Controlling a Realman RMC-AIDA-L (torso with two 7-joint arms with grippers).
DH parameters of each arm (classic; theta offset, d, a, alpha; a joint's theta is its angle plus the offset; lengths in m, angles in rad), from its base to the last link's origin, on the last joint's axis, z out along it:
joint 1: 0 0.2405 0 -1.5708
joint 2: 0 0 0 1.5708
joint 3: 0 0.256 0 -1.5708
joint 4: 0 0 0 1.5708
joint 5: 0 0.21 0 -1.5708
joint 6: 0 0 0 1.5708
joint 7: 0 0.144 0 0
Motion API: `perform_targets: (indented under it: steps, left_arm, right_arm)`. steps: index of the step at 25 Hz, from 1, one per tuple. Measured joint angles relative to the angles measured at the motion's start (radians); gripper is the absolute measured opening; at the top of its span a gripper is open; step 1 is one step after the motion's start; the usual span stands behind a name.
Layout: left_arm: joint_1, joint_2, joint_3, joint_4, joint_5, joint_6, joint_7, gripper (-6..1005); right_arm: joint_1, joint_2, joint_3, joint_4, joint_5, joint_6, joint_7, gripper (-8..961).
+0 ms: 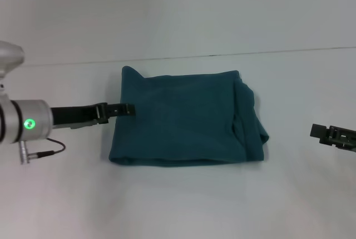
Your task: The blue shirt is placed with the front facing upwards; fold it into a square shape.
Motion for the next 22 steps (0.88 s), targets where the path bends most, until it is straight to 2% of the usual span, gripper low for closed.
perform_targets:
  steps: [11,17,19,22]
  left_arm:
    - [-0.061,-0.030,0.018,-0.073,0.044,-0.090,-0.010,937]
    - [-0.127,-0.041,0.137,-0.126,0.050,-0.180,-0.069,933]
    - [-0.133,-0.046,0.176,-0.106,0.057,-0.189,-0.100,932]
    - [-0.124,-0.061,0.189,-0.060,0.059,-0.190,-0.114,930]
  right_arm:
    - [-0.001,-0.001,-0.003,0.000,0.000,0.002,-0.001,915]
    - [-0.001,0.001,-0.001,0.000,0.000,0.002,-0.003,915]
    - [-0.001,0.000,0.000,0.000,0.000,0.001,-0.003,914]
    - [-0.003,0.000,0.002,0.000,0.000,0.000,-0.003,914]
